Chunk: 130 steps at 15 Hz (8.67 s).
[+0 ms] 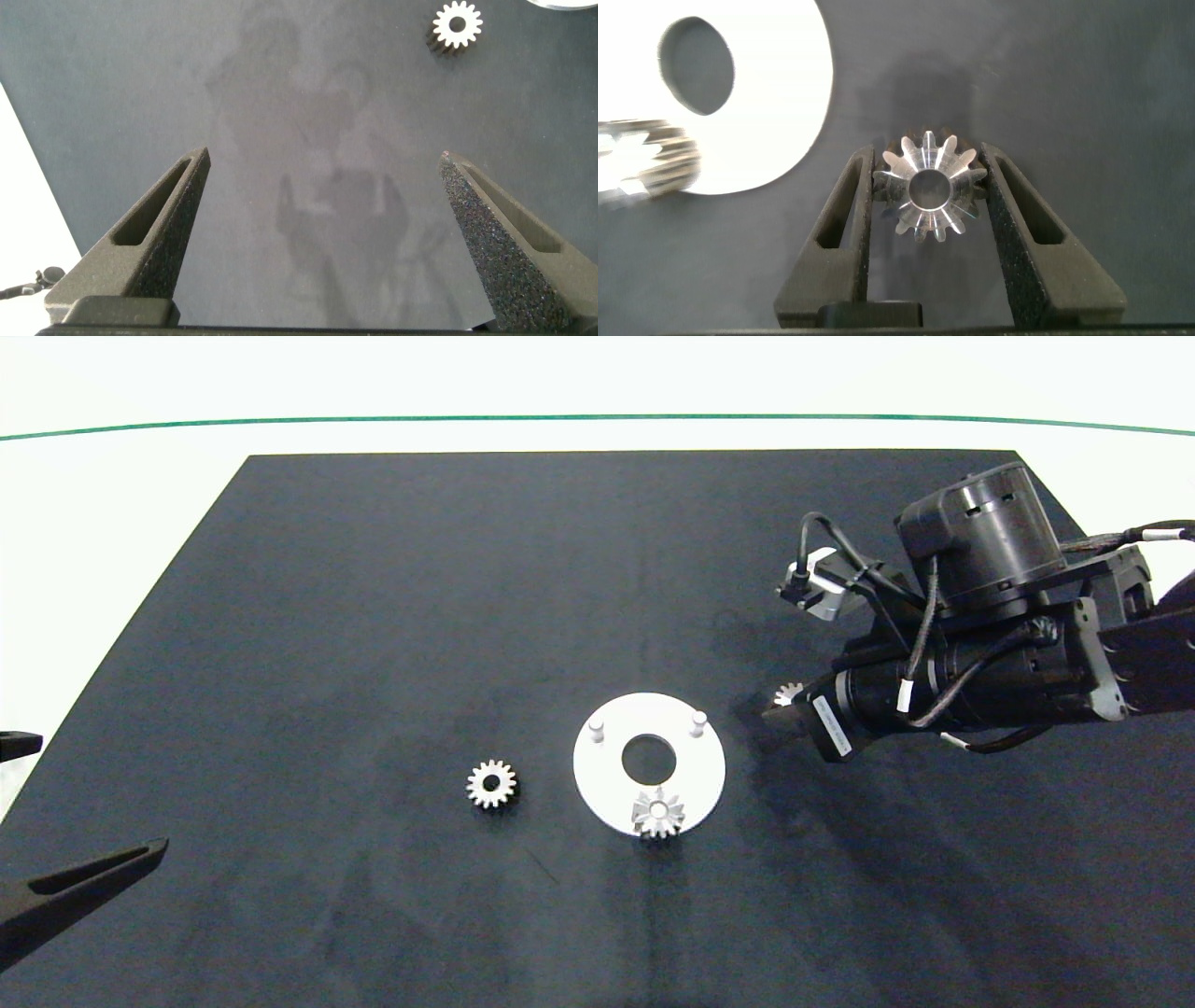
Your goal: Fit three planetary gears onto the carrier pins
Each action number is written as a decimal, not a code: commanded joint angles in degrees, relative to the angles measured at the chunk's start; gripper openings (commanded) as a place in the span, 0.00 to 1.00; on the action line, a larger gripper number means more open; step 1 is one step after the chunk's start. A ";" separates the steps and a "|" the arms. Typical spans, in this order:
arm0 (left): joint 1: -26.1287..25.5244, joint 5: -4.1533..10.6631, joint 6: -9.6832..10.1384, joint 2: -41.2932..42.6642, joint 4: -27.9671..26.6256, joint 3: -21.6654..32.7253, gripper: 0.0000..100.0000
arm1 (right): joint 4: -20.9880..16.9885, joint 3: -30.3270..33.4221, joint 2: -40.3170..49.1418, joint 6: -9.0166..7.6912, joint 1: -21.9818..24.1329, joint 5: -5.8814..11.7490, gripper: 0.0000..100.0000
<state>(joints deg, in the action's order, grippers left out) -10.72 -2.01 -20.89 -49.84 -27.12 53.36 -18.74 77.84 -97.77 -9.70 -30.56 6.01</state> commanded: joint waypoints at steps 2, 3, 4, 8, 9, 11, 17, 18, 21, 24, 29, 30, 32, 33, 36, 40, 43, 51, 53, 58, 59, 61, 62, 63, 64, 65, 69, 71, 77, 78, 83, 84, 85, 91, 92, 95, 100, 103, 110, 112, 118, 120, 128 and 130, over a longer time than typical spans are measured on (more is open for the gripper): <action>-0.01 0.08 -0.11 0.00 -0.12 0.08 1.00 | 0.37 0.56 1.18 0.39 -6.88 2.60 0.04; -0.01 0.08 -0.11 0.00 -0.12 0.08 1.00 | 0.54 0.83 1.09 0.39 -7.58 2.69 0.04; -0.01 0.08 -0.11 0.00 -0.12 0.08 1.00 | 0.46 1.09 1.09 0.39 -8.37 2.69 0.04; -0.01 0.08 -0.20 0.00 -0.12 0.08 1.00 | 1.33 1.26 -0.05 0.39 -8.81 2.78 0.04; -0.01 0.08 -0.11 0.00 -0.12 0.08 1.00 | 1.77 1.26 -0.67 0.39 -8.81 2.78 0.04; -0.01 0.08 -0.20 0.18 -0.21 -0.01 1.00 | 2.65 1.35 -1.90 0.48 -8.81 2.87 0.04; -0.01 0.08 -0.55 0.44 -0.21 -0.01 1.00 | 3.97 2.41 -4.10 1.53 -8.73 3.57 0.04; -0.01 0.08 -0.55 0.44 -0.12 -0.01 1.00 | 4.15 2.67 -4.10 1.71 -8.73 3.66 0.04; -0.01 0.08 -0.55 0.62 -0.21 -0.01 1.00 | 4.76 2.76 -4.89 2.15 -8.64 3.75 0.04; -0.01 0.08 -0.55 0.79 -0.21 -0.01 1.00 | 5.11 2.85 -5.50 2.23 -8.64 3.75 0.04; -0.01 0.08 -0.64 1.14 -0.21 -0.01 1.00 | 7.14 2.93 -6.56 3.46 -8.81 4.80 0.04; -0.10 0.08 -0.64 1.23 -0.21 0.08 1.00 | 7.40 2.85 -6.56 3.46 -8.81 5.15 0.04; -0.01 0.08 -0.64 1.23 -0.21 -0.01 1.00 | 7.40 2.85 -6.56 3.46 -8.90 5.15 0.04; -0.01 0.08 -0.64 1.23 -0.21 -0.01 1.00 | 7.40 2.85 -6.56 3.55 -8.81 5.15 0.04; -0.01 0.08 -0.64 1.32 -0.21 0.08 1.00 | 7.49 2.85 -6.56 3.64 -8.90 5.06 0.04; -0.01 0.08 -0.64 1.32 -0.12 0.08 1.00 | 7.49 2.85 -6.56 3.64 -8.90 5.06 0.04; -0.01 0.08 -0.64 1.50 -0.21 0.08 1.00 | 7.49 2.93 -6.65 3.73 -8.99 4.98 0.04; -0.01 0.08 -0.64 1.67 -0.21 0.08 1.00 | 8.45 2.93 -7.35 4.43 -9.43 5.06 0.04; -0.10 0.08 -0.64 1.67 -0.21 0.08 1.00 | 8.98 2.85 -7.35 4.69 -9.43 5.15 0.04; -0.10 0.08 -0.64 1.76 -0.21 0.08 1.00 | 8.98 2.67 -7.44 4.52 -9.52 5.15 0.04; -0.10 0.08 -0.64 1.76 -0.21 0.08 1.00 | 8.98 2.67 -7.44 4.52 -9.52 5.24 0.04; -0.01 0.08 -0.64 1.76 -0.21 0.08 1.00 | 8.98 2.50 -7.44 4.43 -9.52 5.33 1.00; -0.10 0.08 -0.64 1.76 -0.21 0.08 1.00 | 8.89 2.50 -7.44 4.34 -9.52 5.33 1.00; -0.10 0.08 -0.64 1.76 -0.21 0.08 1.00 | 8.89 2.50 -7.44 4.43 -9.52 5.33 1.00; -0.10 0.08 -0.64 1.76 -0.21 0.08 1.00 | 8.89 2.50 -7.35 4.43 -9.52 5.24 1.00; -0.10 0.08 -0.64 1.76 -0.21 0.08 1.00 | 8.89 2.50 -7.35 4.43 -9.52 5.24 1.00; -0.10 0.08 -0.64 1.67 -0.21 -0.01 1.00 | 8.81 2.50 -7.35 4.34 -9.43 5.33 1.00; -0.10 0.08 -0.64 1.67 -0.21 -0.01 1.00 | 8.45 2.06 -6.12 4.17 -9.52 5.42 1.00; -0.10 0.08 -0.64 0.97 -0.12 -0.71 1.00 | -3.85 -3.75 11.72 2.32 -6.97 6.21 1.00; -0.10 0.08 -0.64 0.62 -0.12 -1.15 1.00 | -3.85 -6.82 14.36 2.32 -5.91 7.35 1.00; -0.36 0.25 -0.55 -8.35 2.43 -5.99 1.00 | -8.25 -13.06 27.19 -0.58 -0.29 8.49 1.00; -0.36 0.25 -0.46 -9.84 3.66 -6.16 1.00 | -10.79 -13.68 29.21 -0.58 0.15 8.49 1.00; -0.27 0.17 -0.20 -11.42 5.06 -6.34 1.00 | -12.82 -15.43 31.50 -0.76 0.85 8.40 1.00; -8.71 0.17 0.59 -21.18 16.40 -6.86 1.00 | -13.08 -19.39 39.06 -2.07 4.72 8.58 1.00; -9.76 0.87 0.77 -22.59 17.28 -6.95 1.00 | -12.99 -18.86 39.15 -2.16 4.99 8.58 1.00; -15.30 2.80 2.88 -26.81 18.16 -6.86 1.00 | -12.99 -18.69 38.53 -2.25 4.99 8.49 1.00; -19.61 6.67 4.63 -32.52 25.10 -6.78 1.00 | -12.82 -18.60 38.44 -2.51 4.99 8.40 1.00; -21.80 6.93 4.72 -34.01 27.56 -7.13 1.00 | -12.82 -18.60 38.35 -2.60 4.90 8.40 1.00; -21.89 7.72 5.16 -38.58 30.38 -4.75 1.00 | -12.73 -18.77 38.27 -2.60 4.81 8.40 1.00; -21.98 7.72 5.69 -39.73 31.78 -5.11 1.00 | -12.73 -18.86 38.09 -2.60 4.81 8.40 1.00; -22.86 7.90 6.74 -40.69 33.63 -5.55 0.97 | -12.73 -18.86 38.00 -2.60 4.81 8.40 1.00; -22.95 7.90 6.83 -40.87 33.72 -5.63 0.92 | -12.82 -18.86 37.92 -2.60 4.81 8.40 1.00; -23.12 8.60 8.24 -41.66 36.97 -6.25 0.77 | -12.73 -19.21 37.92 -2.51 4.81 8.32 1.00; -23.12 8.60 8.24 -41.48 36.97 -6.25 0.73 | -12.73 -19.21 37.92 -2.60 4.81 8.32 1.00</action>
<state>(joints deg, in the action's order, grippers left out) -33.84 6.58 -12.57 -91.48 9.78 47.13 -31.33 58.62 -59.70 -12.18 -25.73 14.25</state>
